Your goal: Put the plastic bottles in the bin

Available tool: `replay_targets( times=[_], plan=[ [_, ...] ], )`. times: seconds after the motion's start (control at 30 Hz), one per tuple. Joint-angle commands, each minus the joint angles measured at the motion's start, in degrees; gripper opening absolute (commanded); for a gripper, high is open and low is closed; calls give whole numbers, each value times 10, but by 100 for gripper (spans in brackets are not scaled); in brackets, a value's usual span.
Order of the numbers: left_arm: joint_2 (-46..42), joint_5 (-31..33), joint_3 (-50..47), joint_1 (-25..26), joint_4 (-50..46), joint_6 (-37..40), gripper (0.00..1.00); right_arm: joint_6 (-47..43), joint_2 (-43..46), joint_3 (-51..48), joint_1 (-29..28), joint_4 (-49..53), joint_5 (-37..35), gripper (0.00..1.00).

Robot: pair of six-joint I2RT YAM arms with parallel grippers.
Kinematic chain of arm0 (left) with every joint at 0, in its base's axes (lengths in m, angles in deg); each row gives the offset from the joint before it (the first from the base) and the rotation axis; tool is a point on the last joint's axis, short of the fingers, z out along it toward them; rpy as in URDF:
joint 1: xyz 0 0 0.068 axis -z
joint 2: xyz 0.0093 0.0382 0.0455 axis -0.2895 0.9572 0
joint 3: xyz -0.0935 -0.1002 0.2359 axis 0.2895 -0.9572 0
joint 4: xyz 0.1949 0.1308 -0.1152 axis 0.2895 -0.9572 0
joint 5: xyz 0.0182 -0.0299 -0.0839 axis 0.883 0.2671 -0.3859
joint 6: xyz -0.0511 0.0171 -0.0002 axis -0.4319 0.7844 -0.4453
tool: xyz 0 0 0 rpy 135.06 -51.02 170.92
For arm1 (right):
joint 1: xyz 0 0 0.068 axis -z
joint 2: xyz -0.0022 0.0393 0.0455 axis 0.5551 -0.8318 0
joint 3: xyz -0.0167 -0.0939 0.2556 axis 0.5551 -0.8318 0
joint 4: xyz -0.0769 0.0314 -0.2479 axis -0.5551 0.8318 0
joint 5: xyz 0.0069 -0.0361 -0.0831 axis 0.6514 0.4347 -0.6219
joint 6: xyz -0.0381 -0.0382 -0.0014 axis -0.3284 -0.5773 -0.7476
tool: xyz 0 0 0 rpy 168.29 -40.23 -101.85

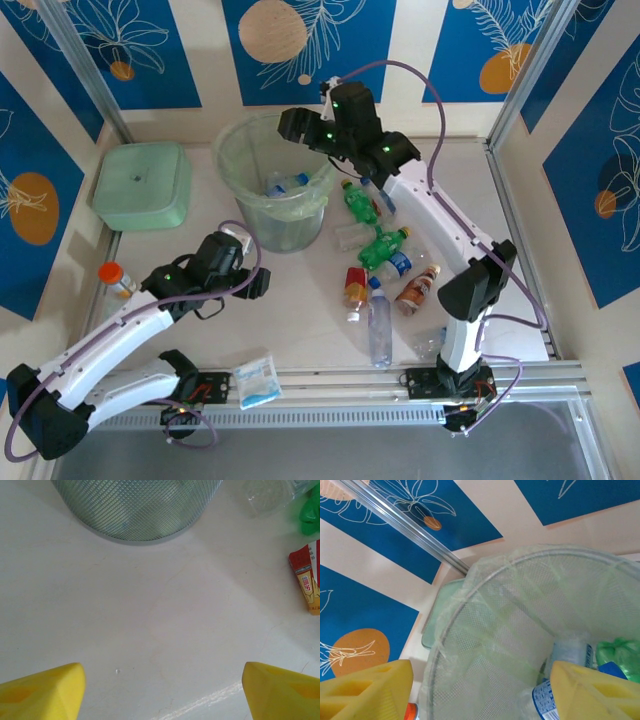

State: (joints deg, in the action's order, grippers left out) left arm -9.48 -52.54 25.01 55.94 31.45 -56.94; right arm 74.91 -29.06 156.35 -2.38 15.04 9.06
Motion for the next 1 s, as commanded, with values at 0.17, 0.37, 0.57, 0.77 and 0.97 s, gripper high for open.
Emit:
replay_targets(
  times=[0.17,0.37,0.57,0.77,0.97],
  plan=[
    [-6,26,30,-7,-46,11,81,-19,124,-103,19,45,-79,72],
    [-22,16,18,-11,-51,6,81,-13,216,-200,35,66,-127,72],
    [-26,6,21,-12,-55,11,81,7,285,-225,35,159,-202,71],
    [-36,4,18,-11,-54,15,81,61,343,-265,38,279,-249,72],
    [-38,-5,20,-11,-55,17,81,134,416,-347,50,362,-252,72]
  ],
)
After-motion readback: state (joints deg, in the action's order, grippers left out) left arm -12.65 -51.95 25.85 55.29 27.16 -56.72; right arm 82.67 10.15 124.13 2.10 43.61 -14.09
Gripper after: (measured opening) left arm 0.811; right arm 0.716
